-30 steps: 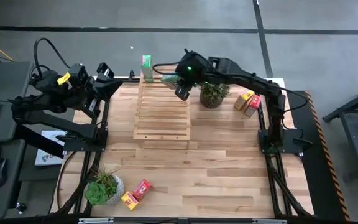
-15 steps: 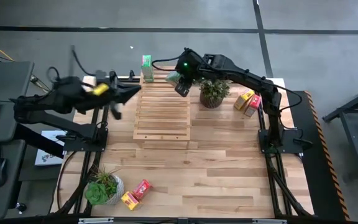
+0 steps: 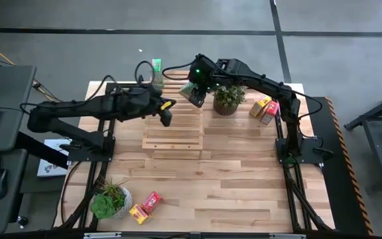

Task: Stack cereal on shelf
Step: Put the green cereal box on the shelf aligned with the other green cereal box

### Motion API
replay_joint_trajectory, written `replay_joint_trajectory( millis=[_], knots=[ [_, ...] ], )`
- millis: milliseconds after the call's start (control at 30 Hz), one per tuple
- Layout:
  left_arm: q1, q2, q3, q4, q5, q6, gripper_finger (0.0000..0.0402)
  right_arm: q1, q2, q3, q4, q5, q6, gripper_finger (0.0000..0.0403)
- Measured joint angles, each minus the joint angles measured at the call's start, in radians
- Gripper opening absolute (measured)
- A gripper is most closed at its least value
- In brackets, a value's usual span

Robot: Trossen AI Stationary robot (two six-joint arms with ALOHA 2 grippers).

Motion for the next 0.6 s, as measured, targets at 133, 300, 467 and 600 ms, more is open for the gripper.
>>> replay_joint_trajectory(
  millis=[133, 300, 467, 600],
  knots=[
    [0.038, 0.043, 0.0, 0.001, 0.0, 0.024, 0.0, 0.008, 0.0, 0.0, 0.002, 0.0, 0.0, 0.0202],
    [0.054, 0.054, 0.0, -0.002, 0.008, 0.026, 0.0, 0.011, 0.0, 0.0, 0.063, 0.001, 0.008, 0.0227],
    [0.054, 0.045, 0.0, -0.011, 0.009, 0.033, 0.0, 0.005, 0.0, 0.0, 0.084, 0.002, 0.025, 0.0247],
    [0.054, 0.04, 0.0, -0.018, 0.009, 0.042, 0.0, -0.006, 0.0, 0.0, 0.088, 0.006, 0.021, 0.025]
  ],
)
